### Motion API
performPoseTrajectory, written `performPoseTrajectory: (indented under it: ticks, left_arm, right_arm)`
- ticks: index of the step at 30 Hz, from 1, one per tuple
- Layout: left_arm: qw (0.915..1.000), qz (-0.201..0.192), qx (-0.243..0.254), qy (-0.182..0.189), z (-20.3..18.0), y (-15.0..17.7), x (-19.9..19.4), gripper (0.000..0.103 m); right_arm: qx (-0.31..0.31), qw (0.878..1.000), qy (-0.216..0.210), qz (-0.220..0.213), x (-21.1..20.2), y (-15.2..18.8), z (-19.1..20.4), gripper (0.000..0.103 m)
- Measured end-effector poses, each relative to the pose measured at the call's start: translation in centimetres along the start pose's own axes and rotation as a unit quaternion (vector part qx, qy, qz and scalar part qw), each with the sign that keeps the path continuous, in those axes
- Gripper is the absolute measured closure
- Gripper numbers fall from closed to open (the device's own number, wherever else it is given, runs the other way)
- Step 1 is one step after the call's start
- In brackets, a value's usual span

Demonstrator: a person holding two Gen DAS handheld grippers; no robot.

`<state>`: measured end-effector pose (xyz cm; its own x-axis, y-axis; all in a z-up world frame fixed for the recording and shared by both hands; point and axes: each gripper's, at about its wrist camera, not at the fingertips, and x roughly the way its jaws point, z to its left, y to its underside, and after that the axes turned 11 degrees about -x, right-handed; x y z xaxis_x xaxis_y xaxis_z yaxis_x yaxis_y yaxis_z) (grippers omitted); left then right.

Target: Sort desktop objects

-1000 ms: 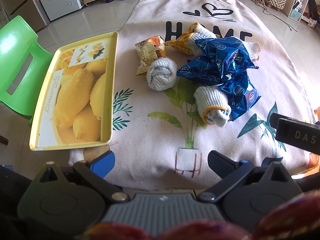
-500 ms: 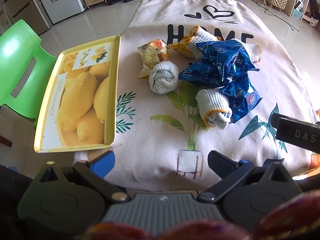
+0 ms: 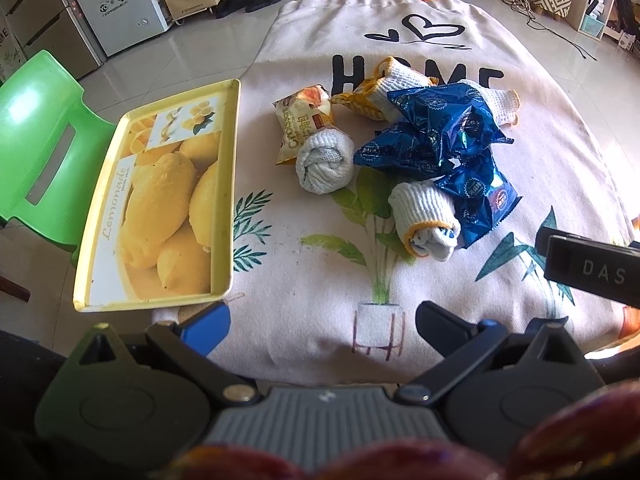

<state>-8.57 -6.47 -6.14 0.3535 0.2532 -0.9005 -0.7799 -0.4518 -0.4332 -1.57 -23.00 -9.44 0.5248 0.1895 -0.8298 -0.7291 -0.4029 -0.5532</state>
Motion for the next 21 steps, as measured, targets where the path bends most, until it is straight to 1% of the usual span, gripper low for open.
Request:
performPoseTrajectory:
  ticks: [3, 6, 21]
  left_arm:
    - [0.9999, -0.010, 0.002, -0.007, -0.14, -0.03, -0.30, 0.000]
    - [0.9998, -0.018, 0.001, -0.005, -0.12, -0.15, -0.52, 0.000]
    - [0.9997, -0.023, 0.001, 0.001, -0.38, -0.28, -0.41, 0.001]
  right_arm:
    - [0.008, 1.000, -0.005, 0.001, 0.03, 0.01, -0.17, 0.000]
    - [0.008, 1.000, -0.006, 0.001, 0.06, 0.01, -0.17, 0.000]
    - [0.018, 1.000, -0.011, 0.010, 0.58, -0.07, -0.03, 0.000]
